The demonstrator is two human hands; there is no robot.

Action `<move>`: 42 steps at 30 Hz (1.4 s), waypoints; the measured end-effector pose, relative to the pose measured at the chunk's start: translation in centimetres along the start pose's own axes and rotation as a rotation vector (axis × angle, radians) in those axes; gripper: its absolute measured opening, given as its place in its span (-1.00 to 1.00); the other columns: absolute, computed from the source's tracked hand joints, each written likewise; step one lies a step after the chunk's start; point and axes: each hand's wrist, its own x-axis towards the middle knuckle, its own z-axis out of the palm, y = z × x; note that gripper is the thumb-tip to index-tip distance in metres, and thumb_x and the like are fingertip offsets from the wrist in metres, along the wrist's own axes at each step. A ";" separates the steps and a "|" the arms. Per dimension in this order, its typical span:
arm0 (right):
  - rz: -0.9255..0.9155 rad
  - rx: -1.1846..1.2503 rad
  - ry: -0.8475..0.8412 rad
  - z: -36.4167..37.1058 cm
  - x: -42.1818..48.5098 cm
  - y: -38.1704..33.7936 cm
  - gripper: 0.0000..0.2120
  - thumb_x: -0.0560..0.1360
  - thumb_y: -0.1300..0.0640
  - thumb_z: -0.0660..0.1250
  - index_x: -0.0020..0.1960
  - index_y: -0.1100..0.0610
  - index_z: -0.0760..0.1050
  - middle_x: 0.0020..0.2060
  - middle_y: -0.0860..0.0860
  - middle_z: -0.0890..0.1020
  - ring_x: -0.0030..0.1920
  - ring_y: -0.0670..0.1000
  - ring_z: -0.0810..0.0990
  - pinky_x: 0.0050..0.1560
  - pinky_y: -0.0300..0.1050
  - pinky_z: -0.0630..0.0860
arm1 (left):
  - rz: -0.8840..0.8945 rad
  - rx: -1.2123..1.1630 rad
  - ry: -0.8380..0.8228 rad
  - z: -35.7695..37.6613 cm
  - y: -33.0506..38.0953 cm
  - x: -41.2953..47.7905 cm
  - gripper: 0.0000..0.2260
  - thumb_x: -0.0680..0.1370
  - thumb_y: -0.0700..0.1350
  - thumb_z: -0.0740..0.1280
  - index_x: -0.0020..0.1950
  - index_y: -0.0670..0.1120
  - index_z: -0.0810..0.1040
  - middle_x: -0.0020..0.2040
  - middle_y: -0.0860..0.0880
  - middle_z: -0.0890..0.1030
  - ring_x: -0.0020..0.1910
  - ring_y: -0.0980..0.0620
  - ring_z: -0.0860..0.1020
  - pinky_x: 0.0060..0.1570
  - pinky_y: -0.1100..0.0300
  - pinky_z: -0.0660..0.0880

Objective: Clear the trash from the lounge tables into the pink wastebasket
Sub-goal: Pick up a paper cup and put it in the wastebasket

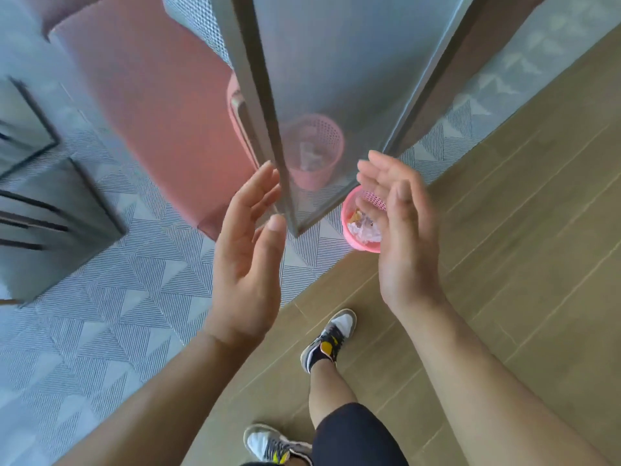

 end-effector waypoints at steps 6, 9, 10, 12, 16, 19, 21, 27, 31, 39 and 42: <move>-0.074 -0.035 -0.102 6.4 -8.6 -8.0 -0.49 0.61 -0.42 0.15 0.34 -0.13 0.51 0.27 -0.13 0.65 0.39 -0.05 0.58 0.42 0.19 0.53 | 0.019 -0.010 0.170 -10.7 6.8 -9.2 -0.53 0.63 0.10 0.20 0.54 0.05 0.38 0.48 0.05 0.54 0.48 0.03 0.51 0.47 -0.21 0.45; -0.119 -0.020 -0.141 9.7 -13.2 -11.6 -0.38 0.54 -0.49 0.15 0.37 -0.08 0.51 0.30 -0.06 0.64 0.40 -0.04 0.58 0.42 0.21 0.53 | 0.040 -0.045 0.259 -15.9 10.3 -13.7 -0.59 0.62 0.11 0.23 0.47 0.17 0.44 0.44 0.10 0.58 0.47 0.03 0.52 0.47 -0.18 0.45; -0.124 -0.004 -0.157 10.9 -14.6 -12.7 -0.36 0.54 -0.49 0.16 0.37 -0.07 0.51 0.30 -0.06 0.64 0.39 -0.04 0.58 0.41 0.22 0.53 | 0.050 -0.050 0.292 -17.6 11.5 -15.0 -0.61 0.61 0.11 0.23 0.45 0.20 0.46 0.43 0.11 0.59 0.46 0.02 0.52 0.46 -0.16 0.46; -0.155 -0.006 -0.205 13.7 -17.4 -15.0 -0.35 0.55 -0.49 0.16 0.38 -0.04 0.51 0.31 -0.05 0.64 0.38 -0.03 0.59 0.40 0.25 0.53 | 0.071 -0.052 0.363 -21.3 13.9 -17.6 -0.62 0.60 0.10 0.23 0.42 0.23 0.49 0.44 0.11 0.58 0.45 0.03 0.53 0.42 -0.11 0.49; -0.214 0.020 -0.301 19.5 -21.8 -19.2 -0.34 0.55 -0.48 0.18 0.37 -0.02 0.53 0.28 -0.07 0.66 0.37 0.01 0.60 0.40 0.33 0.50 | 0.133 -0.051 0.494 -28.1 18.4 -22.4 -0.55 0.59 0.10 0.24 0.48 0.07 0.47 0.40 0.13 0.61 0.44 0.07 0.54 0.41 -0.07 0.50; -0.251 0.065 -0.401 24.3 -24.2 -22.5 -0.38 0.55 -0.49 0.19 0.35 -0.06 0.53 0.26 -0.08 0.66 0.37 0.00 0.60 0.42 0.31 0.48 | 0.175 -0.020 0.599 -32.8 21.7 -25.7 -0.52 0.58 0.11 0.24 0.49 0.03 0.46 0.40 0.13 0.59 0.46 0.08 0.52 0.47 -0.08 0.47; -0.262 0.106 -0.489 27.7 -25.8 -24.5 -0.43 0.57 -0.45 0.21 0.34 -0.08 0.54 0.24 -0.12 0.67 0.35 -0.04 0.60 0.41 0.21 0.51 | 0.189 -0.008 0.668 -35.8 23.8 -27.7 -0.56 0.58 0.12 0.24 0.45 0.12 0.49 0.38 0.17 0.61 0.46 0.09 0.53 0.43 -0.02 0.50; -0.256 0.199 -0.717 38.5 -29.3 -29.3 -0.62 0.61 -0.26 0.20 0.27 -0.09 0.56 0.18 -0.11 0.69 0.30 -0.06 0.63 0.39 0.19 0.53 | 0.217 0.019 0.901 -44.9 27.7 -32.2 -0.61 0.57 0.12 0.26 0.40 0.22 0.54 0.38 0.17 0.62 0.44 0.10 0.54 0.38 -0.02 0.49; -0.266 0.235 -0.856 46.3 -30.7 -30.5 -0.67 0.62 -0.27 0.21 0.24 -0.15 0.59 0.16 -0.16 0.69 0.30 -0.08 0.63 0.42 0.28 0.49 | 0.223 0.040 1.034 -50.5 28.4 -33.2 -0.58 0.56 0.14 0.26 0.42 0.17 0.54 0.40 0.07 0.61 0.44 0.05 0.54 0.40 -0.12 0.50; -0.279 0.282 -1.093 62.3 -31.4 -31.5 -0.58 0.56 -0.47 0.20 0.21 -0.25 0.59 0.19 -0.14 0.68 0.29 -0.01 0.63 0.37 0.21 0.55 | 0.265 0.109 1.210 -60.6 29.6 -31.5 -0.59 0.54 0.17 0.23 0.39 0.17 0.49 0.26 0.29 0.66 0.37 0.13 0.58 0.35 0.01 0.53; -0.291 0.302 -1.183 68.0 -31.6 -32.3 -0.59 0.58 -0.46 0.18 0.22 -0.26 0.58 0.20 -0.14 0.68 0.30 -0.03 0.63 0.36 0.19 0.55 | 0.272 0.142 1.281 -64.6 30.1 -31.2 -0.60 0.54 0.17 0.22 0.38 0.19 0.49 0.26 0.27 0.66 0.37 0.14 0.58 0.33 0.01 0.52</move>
